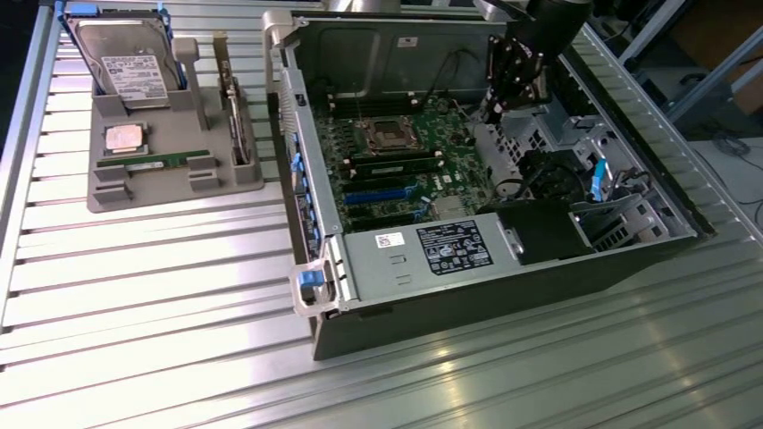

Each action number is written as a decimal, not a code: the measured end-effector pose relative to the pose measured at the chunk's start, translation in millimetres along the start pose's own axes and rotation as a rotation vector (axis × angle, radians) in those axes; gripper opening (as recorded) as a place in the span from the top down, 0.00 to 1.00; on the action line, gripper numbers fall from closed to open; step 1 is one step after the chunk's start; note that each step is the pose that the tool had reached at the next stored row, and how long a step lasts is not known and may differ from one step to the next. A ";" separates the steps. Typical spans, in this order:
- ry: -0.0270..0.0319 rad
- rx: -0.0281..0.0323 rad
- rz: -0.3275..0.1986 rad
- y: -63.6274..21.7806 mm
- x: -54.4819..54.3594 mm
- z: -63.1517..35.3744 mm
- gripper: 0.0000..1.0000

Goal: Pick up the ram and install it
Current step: 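Press down the ram until it locks into place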

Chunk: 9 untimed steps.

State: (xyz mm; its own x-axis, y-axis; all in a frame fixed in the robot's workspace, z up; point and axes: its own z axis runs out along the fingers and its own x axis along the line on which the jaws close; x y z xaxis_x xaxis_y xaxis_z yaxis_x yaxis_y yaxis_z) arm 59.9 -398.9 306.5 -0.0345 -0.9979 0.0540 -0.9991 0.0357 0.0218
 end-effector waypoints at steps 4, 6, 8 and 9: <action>-0.0004 -0.0007 0.014 0.0 0.0 0.0 0.89; -0.0006 -0.0013 0.024 0.0 0.0 0.0 0.89; -0.0007 -0.0018 0.033 0.0 0.0 0.0 0.89; -0.0008 -0.0019 0.035 0.0 0.0 0.0 0.89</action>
State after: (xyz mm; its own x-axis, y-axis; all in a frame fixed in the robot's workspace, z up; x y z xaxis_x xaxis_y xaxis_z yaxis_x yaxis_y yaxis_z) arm 59.9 -398.8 306.5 -0.0699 -0.9961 0.0540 -0.9972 0.0712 0.0218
